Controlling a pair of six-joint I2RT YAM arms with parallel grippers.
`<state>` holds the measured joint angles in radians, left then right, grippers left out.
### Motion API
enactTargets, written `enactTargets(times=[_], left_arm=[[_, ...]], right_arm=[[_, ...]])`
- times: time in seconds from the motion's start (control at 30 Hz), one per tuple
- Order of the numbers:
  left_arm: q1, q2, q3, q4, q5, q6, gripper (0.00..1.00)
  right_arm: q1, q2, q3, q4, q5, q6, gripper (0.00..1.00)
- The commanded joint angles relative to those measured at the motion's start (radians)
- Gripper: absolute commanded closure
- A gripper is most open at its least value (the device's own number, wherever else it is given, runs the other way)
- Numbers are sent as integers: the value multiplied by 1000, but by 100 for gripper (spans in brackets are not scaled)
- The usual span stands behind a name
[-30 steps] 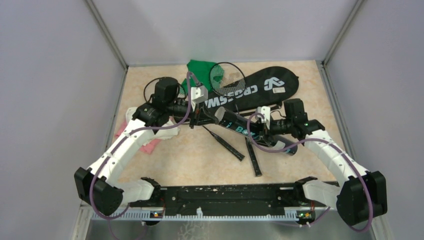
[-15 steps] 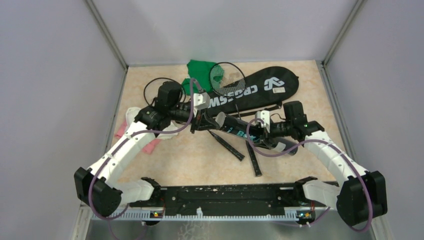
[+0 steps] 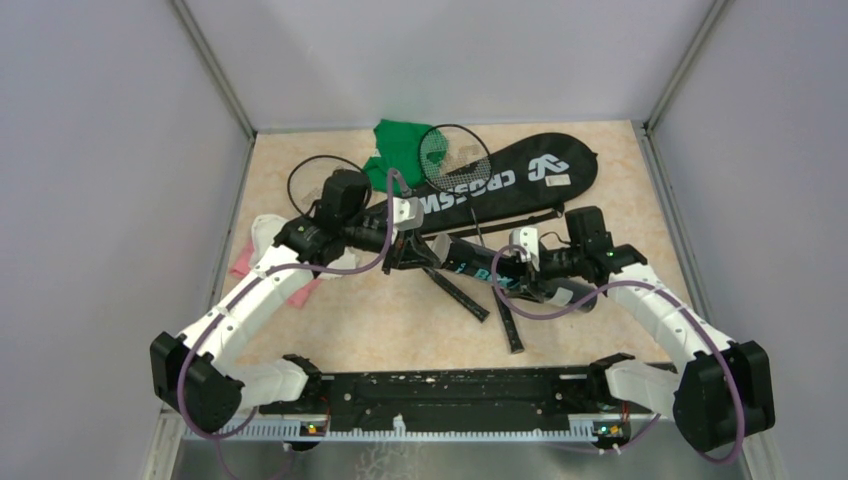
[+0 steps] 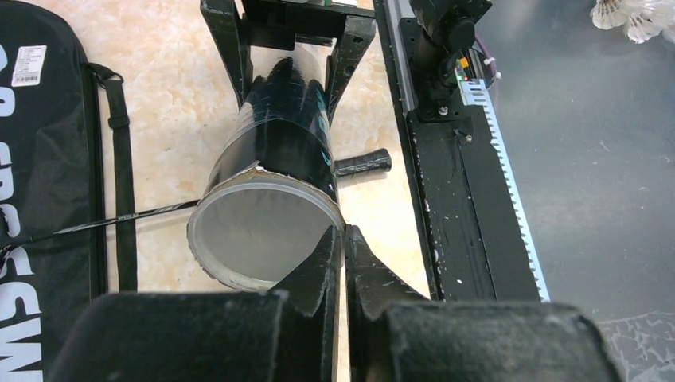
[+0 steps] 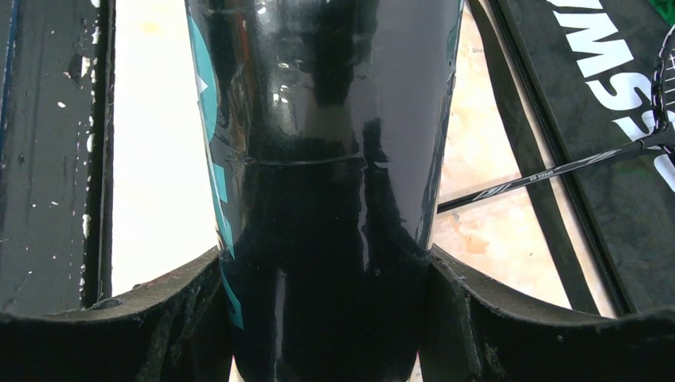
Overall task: Pack up the badminton gear
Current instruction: Close the lid on the shuttle tube.
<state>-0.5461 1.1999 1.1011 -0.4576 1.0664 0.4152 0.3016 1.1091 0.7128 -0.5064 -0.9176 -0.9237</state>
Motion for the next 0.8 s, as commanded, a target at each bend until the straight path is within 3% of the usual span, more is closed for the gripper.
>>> enactTargets(times=[0.0, 0.4, 0.77], left_arm=[[-21, -11, -13, -27, 71, 63, 91], [-21, -33, -29, -32, 79, 94, 65], [-26, -29, -33, -29, 85, 93, 59]], right_arm=[[15, -13, 13, 51, -24, -6, 66], [14, -6, 11, 54, -4, -4, 66], [15, -8, 11, 58, -12, 7, 66]])
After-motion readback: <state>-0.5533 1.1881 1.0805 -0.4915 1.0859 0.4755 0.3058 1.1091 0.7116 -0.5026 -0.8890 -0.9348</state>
